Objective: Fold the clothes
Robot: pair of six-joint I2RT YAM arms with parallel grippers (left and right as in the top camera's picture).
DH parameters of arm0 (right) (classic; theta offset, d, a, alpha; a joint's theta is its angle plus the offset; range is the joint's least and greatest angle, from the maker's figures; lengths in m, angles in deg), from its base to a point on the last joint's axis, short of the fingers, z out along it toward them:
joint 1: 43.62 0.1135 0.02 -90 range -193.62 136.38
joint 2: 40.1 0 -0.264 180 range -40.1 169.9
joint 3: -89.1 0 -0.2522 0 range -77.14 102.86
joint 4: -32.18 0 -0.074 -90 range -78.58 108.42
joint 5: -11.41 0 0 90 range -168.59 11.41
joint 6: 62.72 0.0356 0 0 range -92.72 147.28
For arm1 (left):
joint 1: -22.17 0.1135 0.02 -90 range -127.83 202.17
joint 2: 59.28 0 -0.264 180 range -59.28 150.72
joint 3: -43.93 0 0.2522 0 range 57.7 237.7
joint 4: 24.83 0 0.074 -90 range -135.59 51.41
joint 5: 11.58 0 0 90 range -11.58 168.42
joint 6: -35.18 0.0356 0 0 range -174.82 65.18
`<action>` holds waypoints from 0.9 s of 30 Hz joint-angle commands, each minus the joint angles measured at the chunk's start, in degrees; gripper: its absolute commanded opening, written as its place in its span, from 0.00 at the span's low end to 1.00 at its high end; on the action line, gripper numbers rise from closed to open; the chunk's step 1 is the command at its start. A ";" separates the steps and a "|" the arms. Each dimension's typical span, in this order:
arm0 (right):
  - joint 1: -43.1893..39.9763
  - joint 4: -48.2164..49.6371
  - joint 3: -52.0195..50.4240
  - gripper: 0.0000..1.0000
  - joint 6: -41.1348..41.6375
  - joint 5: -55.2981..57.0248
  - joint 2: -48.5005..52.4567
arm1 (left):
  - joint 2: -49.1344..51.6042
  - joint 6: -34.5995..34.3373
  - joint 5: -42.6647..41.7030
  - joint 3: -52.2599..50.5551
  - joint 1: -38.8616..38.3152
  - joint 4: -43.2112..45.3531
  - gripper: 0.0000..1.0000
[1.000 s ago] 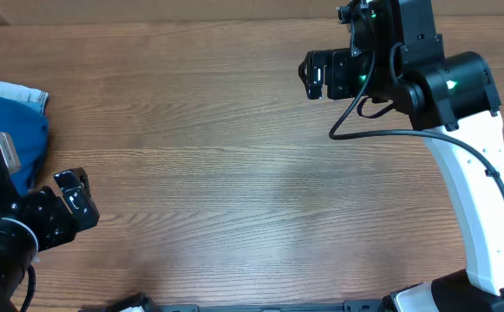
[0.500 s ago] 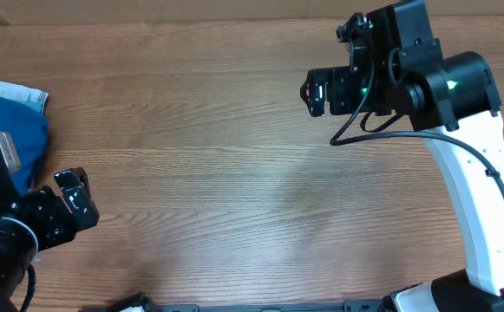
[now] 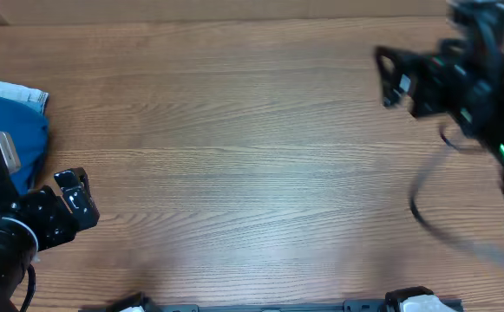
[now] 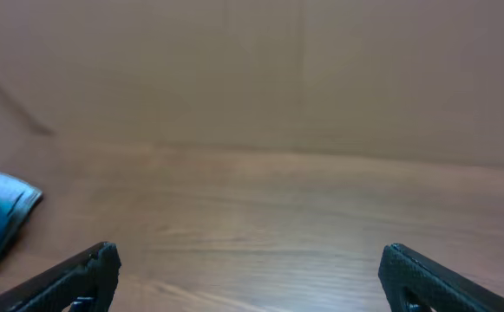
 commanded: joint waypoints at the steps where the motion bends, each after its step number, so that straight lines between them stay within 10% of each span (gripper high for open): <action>1: -1.51 -1.01 -0.42 1.00 -4.22 6.29 -3.56 | 0.11 0.68 -0.44 -0.02 -0.42 -0.09 1.00; 27: -9.31 28.37 -82.44 1.00 -5.29 4.52 -57.81 | 0.11 0.68 -0.44 -0.02 -0.42 -0.09 1.00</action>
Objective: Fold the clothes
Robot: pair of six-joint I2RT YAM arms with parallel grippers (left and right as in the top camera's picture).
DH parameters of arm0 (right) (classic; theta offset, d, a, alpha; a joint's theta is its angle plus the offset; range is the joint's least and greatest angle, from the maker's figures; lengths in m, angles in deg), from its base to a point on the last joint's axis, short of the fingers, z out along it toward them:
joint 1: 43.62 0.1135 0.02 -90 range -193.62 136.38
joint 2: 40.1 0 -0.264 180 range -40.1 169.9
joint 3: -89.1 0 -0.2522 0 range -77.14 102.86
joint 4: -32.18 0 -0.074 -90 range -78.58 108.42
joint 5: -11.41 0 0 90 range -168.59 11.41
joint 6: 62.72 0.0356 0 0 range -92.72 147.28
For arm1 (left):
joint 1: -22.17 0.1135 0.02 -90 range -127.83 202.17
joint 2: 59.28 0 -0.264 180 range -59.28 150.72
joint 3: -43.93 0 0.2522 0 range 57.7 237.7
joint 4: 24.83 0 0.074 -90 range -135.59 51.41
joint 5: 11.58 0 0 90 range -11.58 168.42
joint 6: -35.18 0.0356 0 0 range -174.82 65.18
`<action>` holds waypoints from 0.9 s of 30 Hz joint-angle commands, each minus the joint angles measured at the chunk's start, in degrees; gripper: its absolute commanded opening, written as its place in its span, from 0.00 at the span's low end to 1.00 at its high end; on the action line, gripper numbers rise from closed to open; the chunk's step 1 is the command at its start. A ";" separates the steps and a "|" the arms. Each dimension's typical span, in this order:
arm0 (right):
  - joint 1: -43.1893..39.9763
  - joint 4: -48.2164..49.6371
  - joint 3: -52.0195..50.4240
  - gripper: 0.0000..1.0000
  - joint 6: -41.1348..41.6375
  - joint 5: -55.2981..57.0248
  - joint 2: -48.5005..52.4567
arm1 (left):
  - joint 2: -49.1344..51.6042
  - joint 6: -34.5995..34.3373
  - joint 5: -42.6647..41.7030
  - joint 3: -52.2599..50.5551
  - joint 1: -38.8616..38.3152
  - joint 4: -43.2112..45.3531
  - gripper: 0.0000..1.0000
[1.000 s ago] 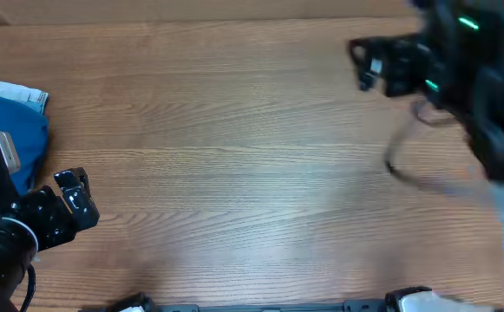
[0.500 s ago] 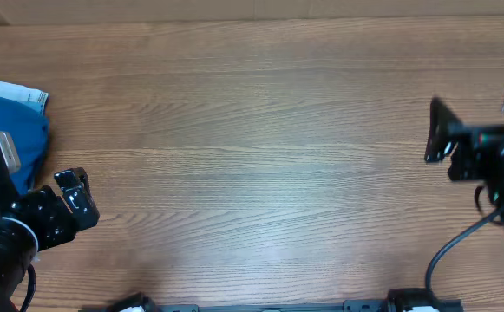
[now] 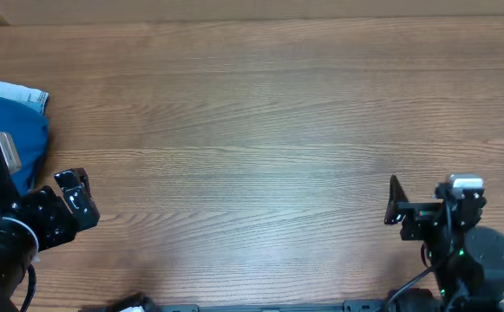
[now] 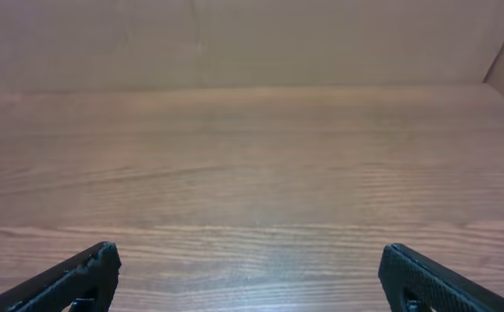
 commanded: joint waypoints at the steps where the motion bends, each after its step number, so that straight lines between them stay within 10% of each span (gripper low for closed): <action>1: -0.20 1.16 -5.44 1.00 -0.17 -0.26 -4.11 | 0.11 0.68 -0.44 0.02 -0.42 0.11 1.00; 27: -0.20 3.17 -26.49 1.00 -0.17 -4.24 -17.46 | 0.11 0.68 -0.44 0.02 -0.42 0.09 1.00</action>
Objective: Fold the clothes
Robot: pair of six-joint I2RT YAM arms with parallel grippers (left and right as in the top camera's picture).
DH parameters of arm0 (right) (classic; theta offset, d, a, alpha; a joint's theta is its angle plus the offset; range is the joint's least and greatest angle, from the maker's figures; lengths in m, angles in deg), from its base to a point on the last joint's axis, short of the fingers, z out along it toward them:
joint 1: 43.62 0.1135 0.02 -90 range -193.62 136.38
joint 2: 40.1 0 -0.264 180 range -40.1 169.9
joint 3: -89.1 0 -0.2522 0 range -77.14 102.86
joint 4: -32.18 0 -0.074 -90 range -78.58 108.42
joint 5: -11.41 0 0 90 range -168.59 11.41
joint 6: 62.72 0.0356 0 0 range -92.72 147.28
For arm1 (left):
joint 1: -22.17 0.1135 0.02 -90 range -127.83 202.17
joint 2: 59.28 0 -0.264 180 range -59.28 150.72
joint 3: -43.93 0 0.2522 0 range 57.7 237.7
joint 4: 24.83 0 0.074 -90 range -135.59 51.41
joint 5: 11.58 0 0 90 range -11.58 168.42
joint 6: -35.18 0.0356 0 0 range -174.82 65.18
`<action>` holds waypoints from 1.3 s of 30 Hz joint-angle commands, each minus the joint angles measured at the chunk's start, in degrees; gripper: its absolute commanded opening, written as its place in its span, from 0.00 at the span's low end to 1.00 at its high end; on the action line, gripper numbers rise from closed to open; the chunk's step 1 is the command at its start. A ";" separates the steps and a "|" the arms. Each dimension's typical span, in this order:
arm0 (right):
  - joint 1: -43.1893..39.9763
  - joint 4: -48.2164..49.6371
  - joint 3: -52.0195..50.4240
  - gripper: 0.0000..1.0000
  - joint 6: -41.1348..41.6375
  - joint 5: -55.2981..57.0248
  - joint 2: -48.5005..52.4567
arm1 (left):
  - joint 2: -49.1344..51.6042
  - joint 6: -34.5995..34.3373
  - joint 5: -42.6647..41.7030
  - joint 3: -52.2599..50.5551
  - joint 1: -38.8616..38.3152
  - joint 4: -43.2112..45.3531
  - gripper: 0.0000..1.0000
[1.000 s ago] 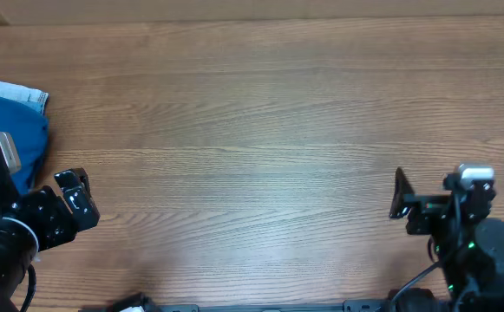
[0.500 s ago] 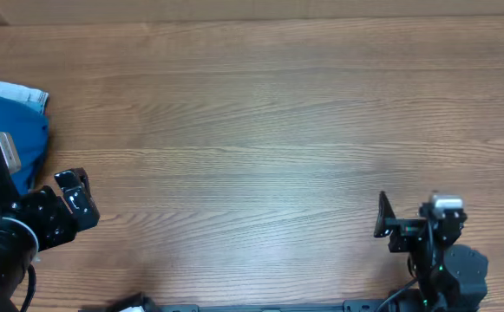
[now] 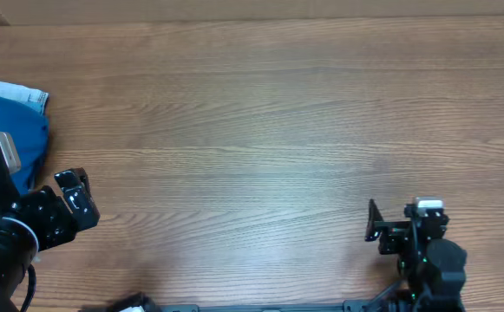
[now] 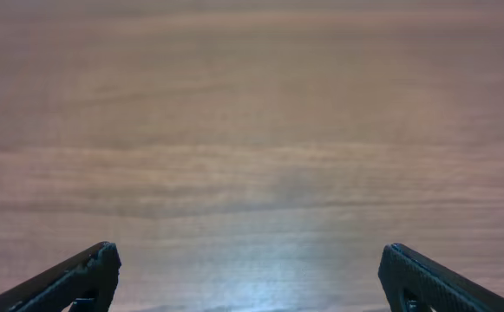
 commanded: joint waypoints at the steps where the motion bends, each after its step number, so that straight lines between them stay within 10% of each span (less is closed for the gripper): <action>1: -0.20 2.51 -3.52 1.00 -0.17 -2.99 -0.68 | 0.11 0.68 -0.44 0.02 -0.42 0.09 1.00; 30: -0.20 3.23 -3.56 1.00 -0.20 -3.08 -0.68 | -0.68 0.87 -0.09 -0.50 -1.16 0.24 1.00; 39: -0.20 3.23 -3.56 1.00 -0.20 -3.08 -0.68 | -19.45 1.53 -9.05 -44.28 -11.19 43.34 1.00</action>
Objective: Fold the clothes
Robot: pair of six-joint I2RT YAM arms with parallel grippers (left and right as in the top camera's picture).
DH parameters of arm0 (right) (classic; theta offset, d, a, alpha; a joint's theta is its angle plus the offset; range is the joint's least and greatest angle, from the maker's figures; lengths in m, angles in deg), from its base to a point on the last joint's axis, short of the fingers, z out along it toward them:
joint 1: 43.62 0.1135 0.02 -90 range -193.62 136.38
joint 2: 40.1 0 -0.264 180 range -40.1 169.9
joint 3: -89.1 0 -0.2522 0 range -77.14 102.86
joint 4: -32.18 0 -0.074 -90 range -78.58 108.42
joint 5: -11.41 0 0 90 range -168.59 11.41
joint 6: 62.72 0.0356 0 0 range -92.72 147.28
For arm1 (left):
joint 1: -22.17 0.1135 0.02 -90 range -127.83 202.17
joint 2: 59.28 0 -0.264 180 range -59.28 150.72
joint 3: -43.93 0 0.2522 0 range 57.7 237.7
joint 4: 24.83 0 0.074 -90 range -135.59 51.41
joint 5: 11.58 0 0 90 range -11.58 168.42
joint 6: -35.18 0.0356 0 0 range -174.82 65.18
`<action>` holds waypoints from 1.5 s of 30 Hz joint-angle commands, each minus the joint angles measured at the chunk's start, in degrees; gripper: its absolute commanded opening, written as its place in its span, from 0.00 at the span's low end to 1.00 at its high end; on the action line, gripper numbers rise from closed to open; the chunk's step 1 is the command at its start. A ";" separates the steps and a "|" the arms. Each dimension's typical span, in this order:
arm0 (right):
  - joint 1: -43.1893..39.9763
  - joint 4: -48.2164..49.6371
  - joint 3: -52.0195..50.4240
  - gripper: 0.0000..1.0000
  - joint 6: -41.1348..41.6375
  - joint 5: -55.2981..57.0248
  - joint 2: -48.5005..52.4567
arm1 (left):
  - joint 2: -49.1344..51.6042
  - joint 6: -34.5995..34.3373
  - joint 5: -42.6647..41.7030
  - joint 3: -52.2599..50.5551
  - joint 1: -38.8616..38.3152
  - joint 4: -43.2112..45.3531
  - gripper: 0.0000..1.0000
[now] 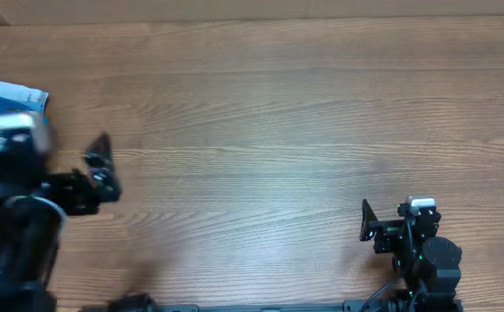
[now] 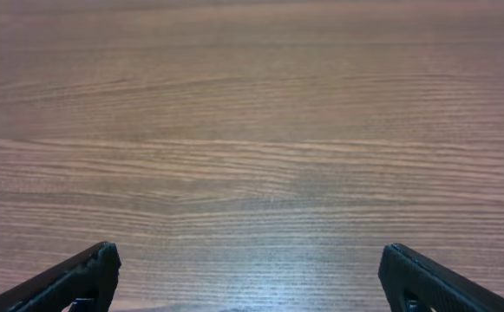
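Observation:
The clothes (image 1: 13, 94) show as a blue folded piece with a pale edge at the table's far left; the left arm hides most of it. My left gripper (image 1: 101, 165) is blurred, just right of the cloth; how its jaws stand is unclear. My right gripper (image 1: 369, 224) rests low near the front edge at the right, far from the cloth. In the right wrist view the right gripper (image 2: 247, 279) is open, its fingertips (image 2: 82, 276) wide apart over bare wood with nothing between them.
The wooden table (image 1: 260, 130) stretches between the two arms. A brown wall runs along its far edge. Black fixtures sit along the front edge (image 1: 269, 307).
My left arm has moved up and to the right from the front left corner and now covers more of the blue cloth. The right gripper shifted slightly left and stays open.
My right arm was blurred at the far right back of the table, gripper open. Then it was down at the front right, then closer to the front edge, where it remains. The left arm stayed at the front left until now, and the cloth has not moved.

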 commanded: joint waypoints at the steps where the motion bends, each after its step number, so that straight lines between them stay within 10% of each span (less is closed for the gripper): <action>1: -0.20 0.17 -0.98 1.00 -0.13 -0.42 -0.66 | -8.94 1.14 -6.97 -21.00 -1.77 11.58 1.00; 16: -0.20 0.17 -0.98 1.00 -0.13 -0.42 -0.66 | -45.44 1.14 -7.63 -77.13 -5.86 36.00 1.00; 45: -0.20 0.17 -0.98 1.00 -0.13 -0.42 -0.66 | -49.81 1.14 -2.32 -80.74 -5.86 37.73 1.00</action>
